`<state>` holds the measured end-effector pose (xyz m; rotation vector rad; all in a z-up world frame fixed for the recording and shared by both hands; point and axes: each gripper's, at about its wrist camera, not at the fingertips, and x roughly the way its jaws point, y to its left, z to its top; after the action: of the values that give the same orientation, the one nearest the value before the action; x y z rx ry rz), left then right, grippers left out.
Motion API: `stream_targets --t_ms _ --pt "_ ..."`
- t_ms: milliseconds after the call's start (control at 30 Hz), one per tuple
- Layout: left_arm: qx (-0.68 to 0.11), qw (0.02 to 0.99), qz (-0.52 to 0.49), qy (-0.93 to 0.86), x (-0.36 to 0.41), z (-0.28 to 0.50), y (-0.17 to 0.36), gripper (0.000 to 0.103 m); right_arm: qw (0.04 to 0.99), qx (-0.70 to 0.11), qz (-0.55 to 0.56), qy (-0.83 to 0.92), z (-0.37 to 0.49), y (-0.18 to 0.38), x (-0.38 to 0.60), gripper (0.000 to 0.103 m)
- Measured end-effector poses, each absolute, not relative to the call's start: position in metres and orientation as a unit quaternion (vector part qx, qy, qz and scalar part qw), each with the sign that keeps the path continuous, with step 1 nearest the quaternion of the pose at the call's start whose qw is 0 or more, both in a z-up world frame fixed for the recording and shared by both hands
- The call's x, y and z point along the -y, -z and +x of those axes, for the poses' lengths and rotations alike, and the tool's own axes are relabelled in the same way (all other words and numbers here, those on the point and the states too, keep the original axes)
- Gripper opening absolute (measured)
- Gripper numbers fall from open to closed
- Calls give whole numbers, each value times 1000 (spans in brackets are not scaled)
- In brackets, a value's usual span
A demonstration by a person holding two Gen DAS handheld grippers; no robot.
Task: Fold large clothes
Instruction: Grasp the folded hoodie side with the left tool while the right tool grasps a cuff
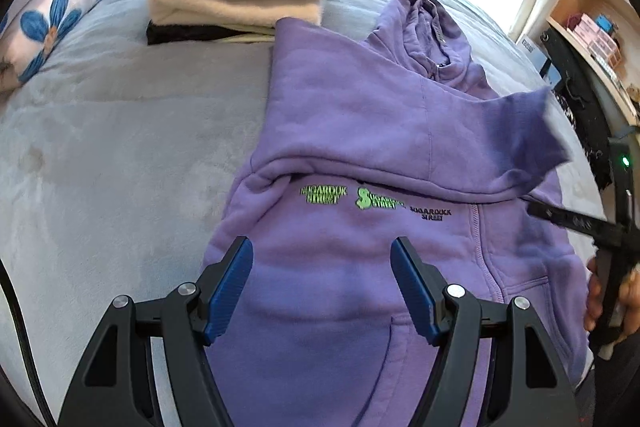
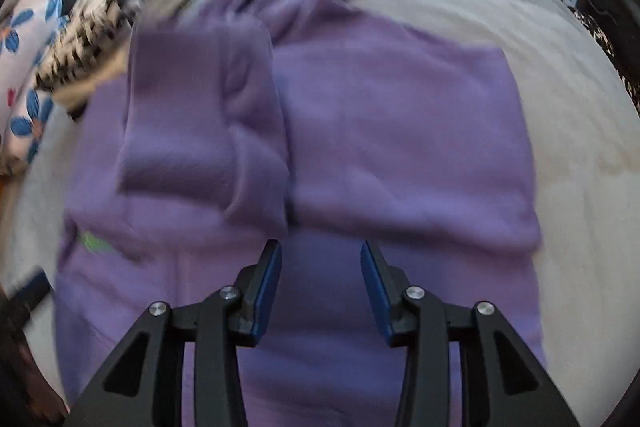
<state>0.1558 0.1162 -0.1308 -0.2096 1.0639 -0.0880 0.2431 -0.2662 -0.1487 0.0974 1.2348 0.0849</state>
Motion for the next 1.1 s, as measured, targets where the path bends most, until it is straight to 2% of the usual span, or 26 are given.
stream_targets --t_ms 433,667,833,867,900,933,967,1000,1033,1100 --pt "-533 842 -85 25 -123 248 151 70 845 -529 60 -47 280 112 291 42" --pt "-559 824 -90 26 -130 297 174 70 827 -546 130 -40 316 135 329 42" --pt "-576 809 -114 24 -129 324 191 70 813 -564 138 -43 338 160 324 42" --pt "-575 808 -124 25 -130 326 193 66 810 -568 139 -40 340 165 323 42" --pt "-569 810 -136 30 -131 327 193 55 812 -567 136 -38 339 167 321 42" --pt "-565 810 -152 40 -133 328 192 34 815 -564 129 -37 339 167 318 43" --pt "-562 811 -157 36 -134 327 191 26 820 -558 118 -38 338 166 314 43" --pt "-556 815 -159 31 -135 327 190 21 824 -555 107 -41 336 164 313 35" --pt "-545 822 -162 33 -136 325 186 16 827 -551 96 -59 335 162 306 10" --pt "-524 838 -150 24 -134 320 178 14 835 -541 81 -63 335 153 298 8"
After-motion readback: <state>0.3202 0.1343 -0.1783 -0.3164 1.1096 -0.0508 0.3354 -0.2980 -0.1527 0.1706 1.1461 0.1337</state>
